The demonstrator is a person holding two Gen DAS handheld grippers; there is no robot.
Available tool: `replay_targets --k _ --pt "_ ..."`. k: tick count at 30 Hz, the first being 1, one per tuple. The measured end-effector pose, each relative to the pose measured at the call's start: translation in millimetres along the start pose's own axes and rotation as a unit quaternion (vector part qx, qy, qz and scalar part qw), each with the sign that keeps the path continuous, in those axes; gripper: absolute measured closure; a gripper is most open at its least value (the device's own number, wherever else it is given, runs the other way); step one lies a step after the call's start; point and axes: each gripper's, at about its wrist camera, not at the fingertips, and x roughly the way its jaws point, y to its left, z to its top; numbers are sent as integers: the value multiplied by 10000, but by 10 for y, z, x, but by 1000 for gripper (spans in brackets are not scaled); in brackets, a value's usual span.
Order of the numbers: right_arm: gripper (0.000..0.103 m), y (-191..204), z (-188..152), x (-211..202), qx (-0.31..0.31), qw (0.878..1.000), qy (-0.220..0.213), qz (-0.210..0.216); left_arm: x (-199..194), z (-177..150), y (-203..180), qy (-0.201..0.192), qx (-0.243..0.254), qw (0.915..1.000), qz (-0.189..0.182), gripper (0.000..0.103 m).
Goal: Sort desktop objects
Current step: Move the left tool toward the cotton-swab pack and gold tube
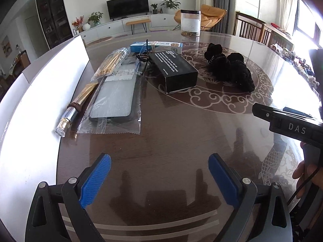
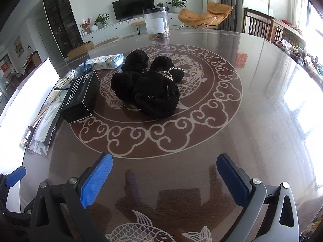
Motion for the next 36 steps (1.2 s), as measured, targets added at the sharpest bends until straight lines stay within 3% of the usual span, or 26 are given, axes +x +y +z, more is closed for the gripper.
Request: replay_targets --k 9,12,16,21,26,28,32,36 --pt "0 -97 -21 46 330 9992 158 151 -8 10 -161 -408 528 9942 841 4" --pt "0 -77 -31 51 295 9994 169 104 -26 275 -107 -712 518 9883 1243 4" --pt "0 -32 -37 56 178 9997 191 13 151 782 117 -823 210 9808 1755 4" --pt "0 -20 -43 59 113 9998 193 1 585 1162 376 -531 137 9686 2425 4" --pt "0 -12 -44 66 96 9998 193 -7 937 1177 546 65 -15 9699 2432 4" --pt "0 -1 -42 70 75 9998 198 -16 918 1176 586 -46 -167 9698 2431 3" --pt "0 0 -35 71 64 9998 200 -3 964 1254 695 155 -524 9696 2387 3" --pt "0 1 -37 70 69 9998 198 0 1039 1321 827 436 -1099 9718 2042 3"
